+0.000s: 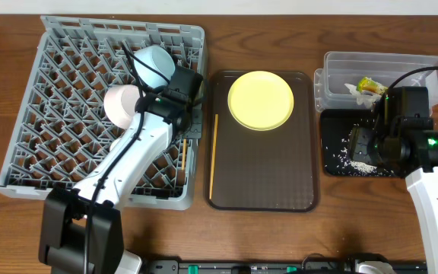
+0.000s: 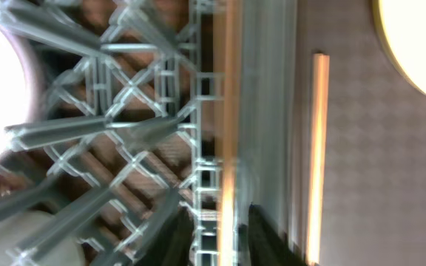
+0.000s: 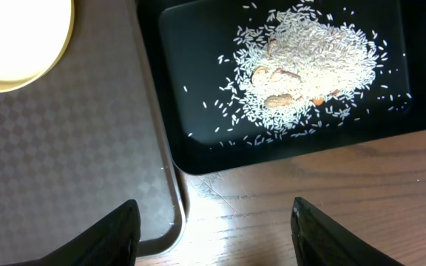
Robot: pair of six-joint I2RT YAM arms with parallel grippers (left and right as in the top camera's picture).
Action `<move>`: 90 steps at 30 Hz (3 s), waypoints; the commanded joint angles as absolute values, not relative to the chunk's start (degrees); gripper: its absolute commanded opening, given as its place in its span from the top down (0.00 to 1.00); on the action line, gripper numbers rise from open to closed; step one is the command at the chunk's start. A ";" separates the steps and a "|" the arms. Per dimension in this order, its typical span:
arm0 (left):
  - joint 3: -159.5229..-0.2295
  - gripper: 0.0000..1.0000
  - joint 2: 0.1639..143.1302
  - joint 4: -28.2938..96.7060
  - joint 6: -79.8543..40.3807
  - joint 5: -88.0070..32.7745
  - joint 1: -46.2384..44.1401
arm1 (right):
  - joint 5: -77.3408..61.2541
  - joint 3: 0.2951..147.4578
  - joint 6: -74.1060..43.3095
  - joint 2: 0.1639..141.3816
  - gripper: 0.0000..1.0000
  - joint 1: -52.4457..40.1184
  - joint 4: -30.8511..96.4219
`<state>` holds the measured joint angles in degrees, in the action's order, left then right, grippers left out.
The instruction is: Sort waste into correct bins and load items into the dishwasher
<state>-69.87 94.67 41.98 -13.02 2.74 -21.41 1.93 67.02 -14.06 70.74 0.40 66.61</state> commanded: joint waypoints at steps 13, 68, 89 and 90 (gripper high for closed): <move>-70.83 0.59 87.15 41.50 -10.57 -9.63 -24.38 | 1.87 67.44 -14.13 70.39 0.37 1.48 66.63; -72.29 0.94 105.67 43.48 -14.61 -3.84 -33.93 | 1.87 67.44 -14.13 70.39 0.37 1.48 66.70; -72.66 0.94 87.11 43.62 -4.64 0.27 -19.20 | 1.87 67.44 -14.13 70.39 0.37 1.48 66.67; -72.66 0.94 87.81 43.62 -4.19 0.27 -18.90 | 1.87 67.44 -14.13 70.39 0.37 1.48 66.67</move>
<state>-72.05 85.56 43.48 -7.31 0.01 -20.08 1.93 67.02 -14.06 70.74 0.40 66.63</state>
